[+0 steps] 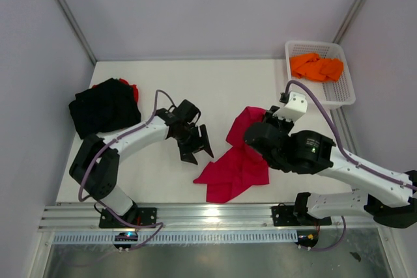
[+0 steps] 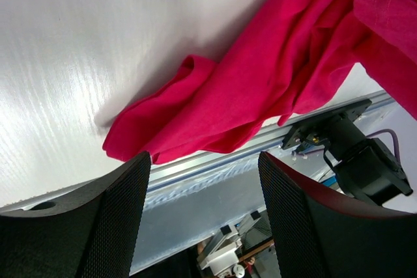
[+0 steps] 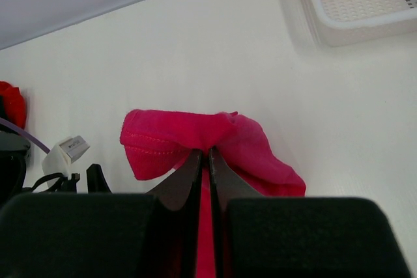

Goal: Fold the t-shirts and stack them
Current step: Flatten out the tshirt

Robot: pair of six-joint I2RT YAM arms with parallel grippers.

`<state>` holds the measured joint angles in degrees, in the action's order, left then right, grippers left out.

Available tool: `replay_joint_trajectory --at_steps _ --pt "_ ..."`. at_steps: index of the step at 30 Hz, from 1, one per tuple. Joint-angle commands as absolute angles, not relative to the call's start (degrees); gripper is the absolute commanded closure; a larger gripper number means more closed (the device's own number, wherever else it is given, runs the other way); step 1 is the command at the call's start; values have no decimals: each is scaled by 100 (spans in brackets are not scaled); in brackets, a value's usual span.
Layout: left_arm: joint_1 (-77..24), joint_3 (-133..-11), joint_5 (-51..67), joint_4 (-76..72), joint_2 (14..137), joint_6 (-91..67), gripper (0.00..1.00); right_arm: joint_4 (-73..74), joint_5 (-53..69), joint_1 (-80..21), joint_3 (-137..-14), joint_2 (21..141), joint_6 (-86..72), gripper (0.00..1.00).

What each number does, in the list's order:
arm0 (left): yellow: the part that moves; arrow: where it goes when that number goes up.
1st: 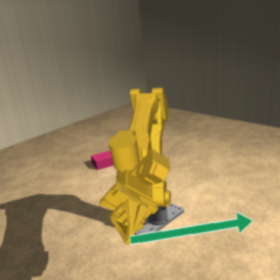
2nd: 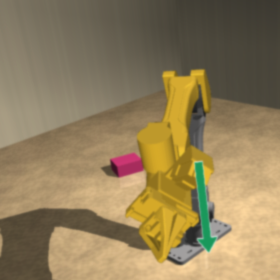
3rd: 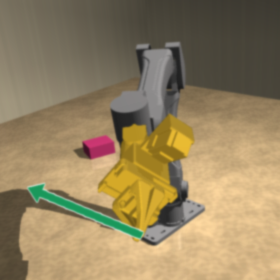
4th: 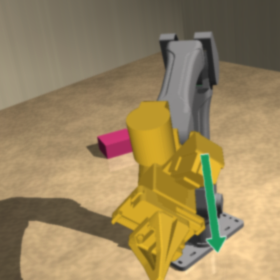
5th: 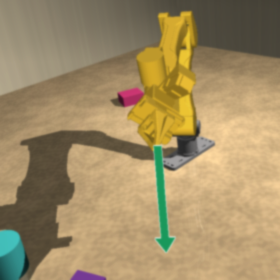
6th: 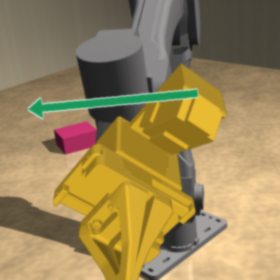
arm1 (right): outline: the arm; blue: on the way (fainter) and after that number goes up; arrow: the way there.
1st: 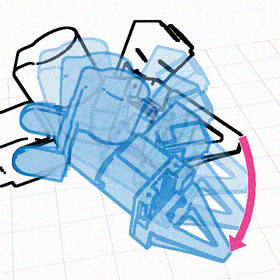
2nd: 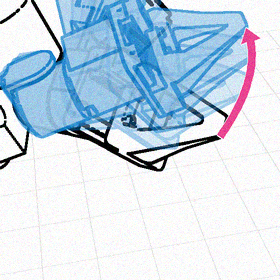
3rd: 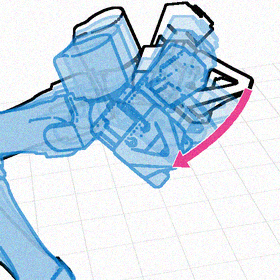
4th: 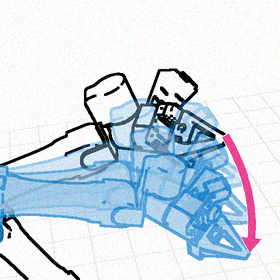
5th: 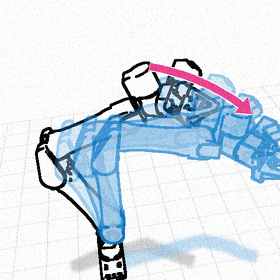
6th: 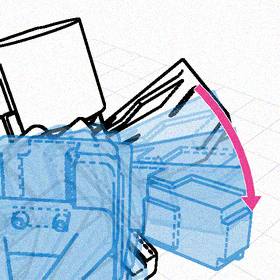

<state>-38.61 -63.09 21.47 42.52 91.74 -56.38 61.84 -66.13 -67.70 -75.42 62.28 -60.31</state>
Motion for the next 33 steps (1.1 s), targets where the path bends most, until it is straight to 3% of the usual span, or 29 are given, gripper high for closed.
replay_joint_trajectory --at_steps 1,14,33 --pt "-3876 -6293 2083 4368 9255 -5590 31 6117 -6794 -6776 -7567 6223 -6275 91" --pt "-3955 -6039 2276 4913 9527 -4975 31 6653 -6750 -6776 -7497 6231 -6864 91" --pt "-4342 -5950 2593 4447 9984 -5203 33 6635 -6697 -6776 -7479 6442 -7057 91"
